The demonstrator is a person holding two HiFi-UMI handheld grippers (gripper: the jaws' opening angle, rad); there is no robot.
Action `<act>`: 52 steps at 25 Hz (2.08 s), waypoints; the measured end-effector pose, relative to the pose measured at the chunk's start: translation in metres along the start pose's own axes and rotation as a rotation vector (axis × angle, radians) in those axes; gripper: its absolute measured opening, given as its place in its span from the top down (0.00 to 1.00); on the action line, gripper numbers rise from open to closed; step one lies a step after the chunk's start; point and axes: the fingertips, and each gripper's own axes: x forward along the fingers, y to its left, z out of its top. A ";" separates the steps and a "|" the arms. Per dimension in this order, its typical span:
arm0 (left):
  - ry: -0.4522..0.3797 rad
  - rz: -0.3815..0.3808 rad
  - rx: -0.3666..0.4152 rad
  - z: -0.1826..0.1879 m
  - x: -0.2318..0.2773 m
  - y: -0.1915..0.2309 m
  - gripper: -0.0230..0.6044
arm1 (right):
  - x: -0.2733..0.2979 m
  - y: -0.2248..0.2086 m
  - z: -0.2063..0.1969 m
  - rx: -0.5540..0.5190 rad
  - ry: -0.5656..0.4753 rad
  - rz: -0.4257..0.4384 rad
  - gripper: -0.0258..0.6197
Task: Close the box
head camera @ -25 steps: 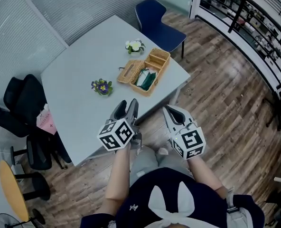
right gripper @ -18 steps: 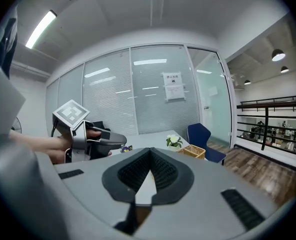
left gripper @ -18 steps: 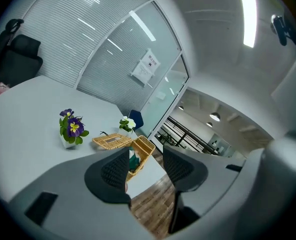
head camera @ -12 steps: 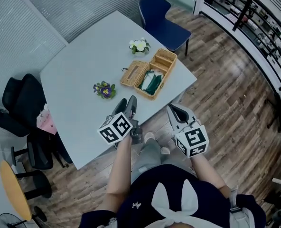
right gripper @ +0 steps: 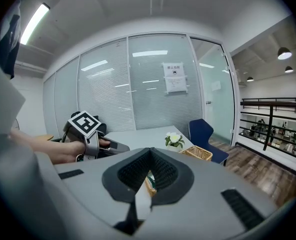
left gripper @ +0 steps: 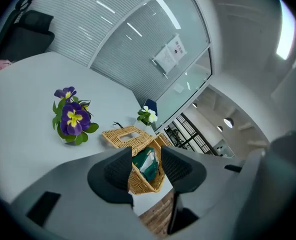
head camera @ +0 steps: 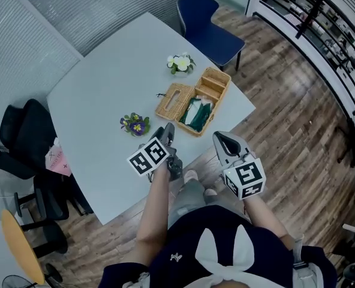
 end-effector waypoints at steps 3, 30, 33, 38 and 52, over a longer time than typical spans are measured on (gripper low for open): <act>0.036 -0.008 -0.076 -0.001 0.017 0.013 0.68 | 0.011 -0.006 0.001 0.006 0.005 -0.010 0.95; 0.169 -0.004 -0.477 -0.012 0.103 0.088 0.68 | 0.075 -0.036 -0.003 0.025 0.070 -0.115 0.95; 0.187 -0.013 -0.503 -0.017 0.105 0.092 0.69 | 0.077 -0.036 -0.004 0.026 0.069 -0.121 0.95; 0.221 -0.033 -0.530 -0.025 0.109 0.091 0.69 | 0.080 -0.037 -0.006 0.029 0.072 -0.131 0.95; 0.220 -0.095 -0.686 -0.022 0.124 0.102 0.71 | 0.079 -0.032 -0.011 0.022 0.080 -0.149 0.95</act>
